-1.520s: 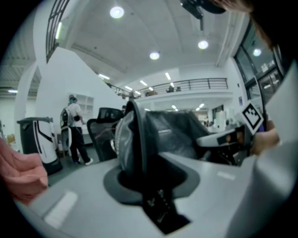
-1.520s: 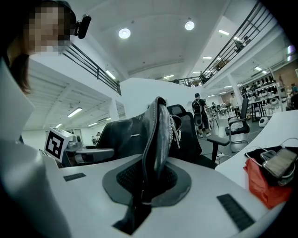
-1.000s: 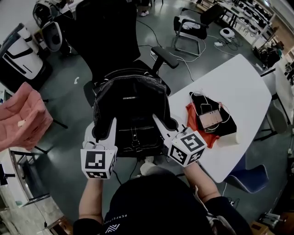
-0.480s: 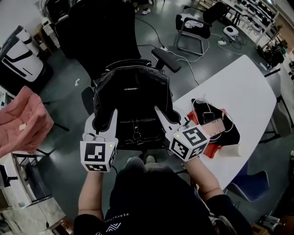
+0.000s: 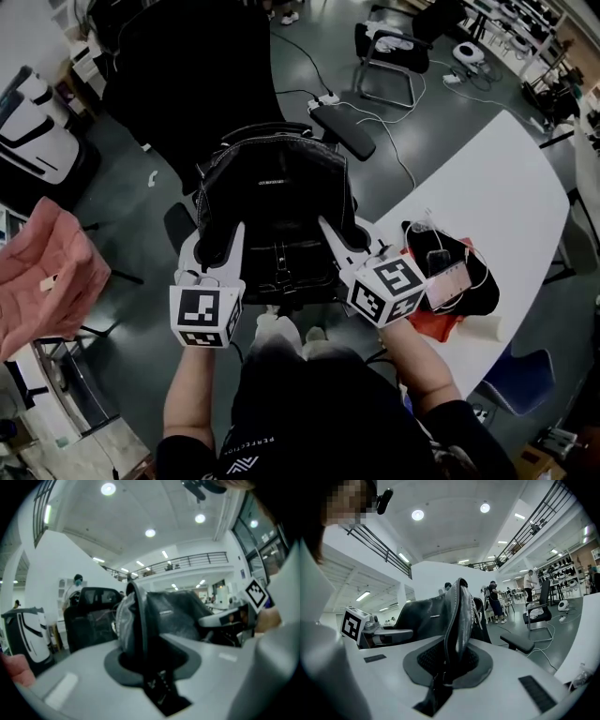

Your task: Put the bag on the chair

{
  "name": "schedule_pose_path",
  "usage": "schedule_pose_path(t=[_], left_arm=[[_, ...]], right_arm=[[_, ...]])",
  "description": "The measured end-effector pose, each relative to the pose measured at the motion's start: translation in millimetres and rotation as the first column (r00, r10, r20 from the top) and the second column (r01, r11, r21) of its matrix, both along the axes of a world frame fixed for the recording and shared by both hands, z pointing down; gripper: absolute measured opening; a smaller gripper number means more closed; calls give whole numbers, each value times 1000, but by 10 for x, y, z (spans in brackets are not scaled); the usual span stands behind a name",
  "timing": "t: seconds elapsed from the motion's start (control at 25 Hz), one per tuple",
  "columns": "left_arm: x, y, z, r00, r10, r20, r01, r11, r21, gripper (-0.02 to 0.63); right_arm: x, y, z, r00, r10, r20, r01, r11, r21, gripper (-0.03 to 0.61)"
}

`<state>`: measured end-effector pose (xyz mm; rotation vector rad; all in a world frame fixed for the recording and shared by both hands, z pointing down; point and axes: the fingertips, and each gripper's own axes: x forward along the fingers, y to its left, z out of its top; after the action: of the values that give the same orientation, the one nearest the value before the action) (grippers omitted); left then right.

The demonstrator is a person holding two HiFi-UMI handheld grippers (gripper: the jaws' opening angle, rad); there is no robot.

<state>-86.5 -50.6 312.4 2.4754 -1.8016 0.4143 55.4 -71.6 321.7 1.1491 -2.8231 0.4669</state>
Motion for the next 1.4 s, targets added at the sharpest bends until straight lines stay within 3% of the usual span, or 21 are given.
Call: schedule_pose_path(t=[0.48, 0.84, 1.4], left_arm=[[-519, -1164, 494, 995, 91, -37, -94, 991, -96, 103], [-688, -1853, 1094, 993, 115, -41, -120, 981, -155, 103], [-968, -2618, 1922, 996, 77, -44, -84, 974, -208, 105]], right_arm=[[-507, -1030, 484, 995, 86, -41, -90, 992, -94, 29], [-683, -1679, 1111, 989, 125, -76, -135, 981, -138, 34], [-962, -2500, 1946, 987, 93, -128, -114, 980, -165, 44]])
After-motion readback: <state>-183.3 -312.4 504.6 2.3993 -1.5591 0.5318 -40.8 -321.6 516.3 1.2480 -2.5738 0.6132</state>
